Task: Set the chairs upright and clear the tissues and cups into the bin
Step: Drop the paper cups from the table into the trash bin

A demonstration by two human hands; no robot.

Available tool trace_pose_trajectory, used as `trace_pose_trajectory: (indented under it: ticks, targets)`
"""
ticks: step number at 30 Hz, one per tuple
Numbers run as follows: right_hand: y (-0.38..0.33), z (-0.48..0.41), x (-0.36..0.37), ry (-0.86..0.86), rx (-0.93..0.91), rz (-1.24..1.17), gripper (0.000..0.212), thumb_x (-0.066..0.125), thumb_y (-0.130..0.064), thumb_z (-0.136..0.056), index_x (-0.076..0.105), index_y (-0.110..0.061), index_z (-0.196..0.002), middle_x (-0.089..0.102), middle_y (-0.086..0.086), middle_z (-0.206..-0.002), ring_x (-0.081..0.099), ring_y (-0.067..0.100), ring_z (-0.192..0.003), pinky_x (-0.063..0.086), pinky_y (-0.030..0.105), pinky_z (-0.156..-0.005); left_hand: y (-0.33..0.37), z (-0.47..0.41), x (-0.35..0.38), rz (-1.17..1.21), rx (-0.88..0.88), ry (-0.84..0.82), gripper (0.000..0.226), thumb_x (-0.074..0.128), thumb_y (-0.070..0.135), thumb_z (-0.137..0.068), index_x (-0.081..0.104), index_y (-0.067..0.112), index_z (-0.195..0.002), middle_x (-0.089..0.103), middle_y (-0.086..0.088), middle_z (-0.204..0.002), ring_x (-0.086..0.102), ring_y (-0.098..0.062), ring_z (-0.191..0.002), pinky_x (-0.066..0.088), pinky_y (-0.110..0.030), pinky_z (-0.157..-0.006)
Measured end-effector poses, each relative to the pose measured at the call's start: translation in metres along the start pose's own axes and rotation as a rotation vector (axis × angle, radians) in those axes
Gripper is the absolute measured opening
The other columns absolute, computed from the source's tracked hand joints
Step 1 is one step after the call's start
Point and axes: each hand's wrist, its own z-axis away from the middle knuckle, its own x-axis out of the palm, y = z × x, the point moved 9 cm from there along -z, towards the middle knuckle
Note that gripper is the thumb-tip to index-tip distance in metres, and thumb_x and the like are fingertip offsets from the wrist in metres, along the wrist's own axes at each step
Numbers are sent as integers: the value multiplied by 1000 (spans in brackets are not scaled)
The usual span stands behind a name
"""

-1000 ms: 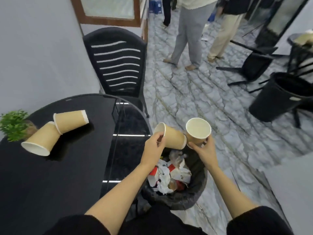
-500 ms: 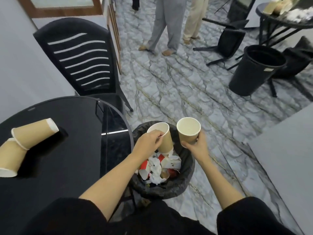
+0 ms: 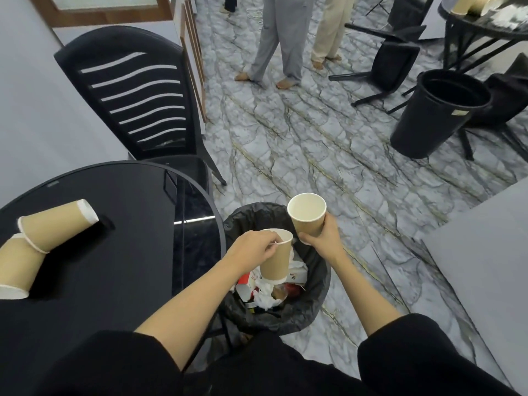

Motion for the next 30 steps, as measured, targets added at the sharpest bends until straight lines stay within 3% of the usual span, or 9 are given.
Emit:
trace_pose_trajectory:
  ticks: [3, 10, 14, 17, 21, 26, 30]
  targets:
    - [1, -4, 5, -65, -15, 55, 93, 80, -22, -62, 28, -8, -137, 34, 17, -138, 34, 30, -130, 34, 44, -108, -7, 3, -7, 73, -28, 8, 29, 45, 23, -96, 60, 21, -120, 67, 4, -117, 62, -13, -106, 50, -29, -90]
    - [-31, -16, 41, -196, -99, 193, 76, 69, -25, -81, 25, -8, -141, 30, 15, -146, 30, 28, -136, 30, 42, -112, -49, 37, -35, 162, -143, 96, 28, 48, 20, -94, 58, 22, -120, 66, 6, -116, 62, -8, -104, 52, -29, -92]
    - [-83, -18, 93, -313, -228, 190, 72, 68, -24, -82, 28, -12, -140, 33, 14, -144, 32, 27, -135, 31, 41, -111, -96, 75, -62, 255, -312, 253, 28, 48, 20, -94, 59, 22, -119, 65, 6, -118, 60, -7, -108, 48, -23, -94]
    - [-128, -14, 137, -400, -354, 163, 70, 69, -20, -81, 31, -11, -139, 37, 12, -142, 36, 25, -133, 30, 31, -106, -129, 110, -79, 305, -436, 361, 28, 48, 16, -93, 60, 21, -119, 64, 7, -120, 59, -7, -111, 43, -19, -94]
    - [-180, 0, 199, -546, -486, 150, 68, 68, -19, -82, 32, -10, -138, 38, 10, -142, 36, 20, -131, 27, 25, -103, -170, 167, -93, 393, -598, 519, 29, 49, 13, -92, 60, 19, -118, 64, 4, -120, 58, -8, -111, 46, -25, -98]
    - [-226, 27, 280, -755, -580, 129, 69, 68, -15, -82, 31, -10, -140, 36, 7, -144, 35, 19, -134, 26, 23, -104, -213, 251, -105, 489, -817, 807, 29, 51, 9, -92, 59, 15, -119, 62, 1, -119, 54, -4, -104, 37, -17, -93]
    - [-254, 45, 329, -877, -643, 128, 70, 69, -15, -81, 30, -12, -140, 35, 5, -145, 34, 16, -135, 26, 22, -103, -242, 309, -101, 533, -992, 945, 30, 51, 7, -91, 59, 15, -119, 62, -3, -122, 53, -9, -106, 39, -23, -98]
